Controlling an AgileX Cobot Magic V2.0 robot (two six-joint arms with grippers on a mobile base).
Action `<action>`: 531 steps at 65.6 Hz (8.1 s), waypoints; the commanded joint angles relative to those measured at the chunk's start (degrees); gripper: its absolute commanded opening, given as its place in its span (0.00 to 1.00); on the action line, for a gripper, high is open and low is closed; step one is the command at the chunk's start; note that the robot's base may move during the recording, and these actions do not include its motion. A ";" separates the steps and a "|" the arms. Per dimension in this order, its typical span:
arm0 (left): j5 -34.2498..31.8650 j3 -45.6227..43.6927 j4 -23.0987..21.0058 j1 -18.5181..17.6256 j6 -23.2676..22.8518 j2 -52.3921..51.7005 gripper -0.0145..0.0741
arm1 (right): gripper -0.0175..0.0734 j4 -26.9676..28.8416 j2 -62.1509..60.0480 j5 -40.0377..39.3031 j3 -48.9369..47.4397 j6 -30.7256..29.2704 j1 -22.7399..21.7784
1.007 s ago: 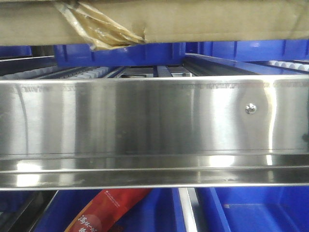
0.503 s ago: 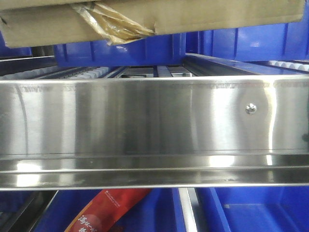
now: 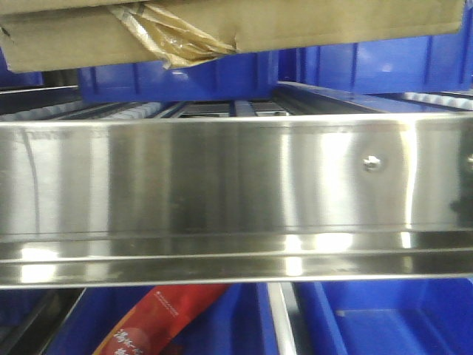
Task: Grab carton from right shelf to conveyor
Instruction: 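Lift the carton with both grippers and pull it off the shelf, then hold the carton with both grippers while the base turns away from the shelf, then carry the carton with both grippers over the red-framed conveyor belt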
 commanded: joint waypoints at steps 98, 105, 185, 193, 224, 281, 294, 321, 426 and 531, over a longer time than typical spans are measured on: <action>-2.55 -0.46 -3.07 -0.59 0.17 -1.05 0.14 | 0.12 0.33 -0.39 -4.56 -0.23 -0.64 0.11; -2.62 -0.46 -3.07 -0.59 0.17 -1.05 0.14 | 0.12 0.33 -0.39 -4.56 -0.23 -0.64 0.11; -2.62 -0.46 -3.07 -0.59 0.17 -1.05 0.14 | 0.12 0.33 -0.39 -4.56 -0.23 -0.64 0.11; -2.62 -0.46 -3.07 -0.59 0.17 -1.05 0.14 | 0.12 0.33 -0.39 -4.56 -0.23 -0.64 0.11; -2.62 -0.46 -3.07 -0.59 0.17 -1.05 0.14 | 0.12 0.33 -0.39 -4.56 -0.23 -0.64 0.11; -2.68 -0.46 -3.04 -0.59 0.17 -1.05 0.14 | 0.12 0.33 -0.39 -4.56 -0.23 -0.64 0.11; -2.68 -0.46 -3.04 -0.59 0.17 -1.05 0.14 | 0.12 0.33 -0.39 -4.56 -0.23 -0.64 0.11; -3.07 -0.46 -2.93 -0.45 0.17 -1.05 0.14 | 0.12 0.33 -0.40 -4.69 -0.23 -0.64 0.11; -3.07 -0.46 -1.58 -0.45 0.17 -1.05 0.14 | 0.12 0.33 -0.40 -5.03 -0.23 -0.64 0.11; -3.49 -0.46 6.66 -0.45 0.17 -1.05 0.14 | 0.12 0.33 -0.40 -5.36 -0.23 -0.64 0.11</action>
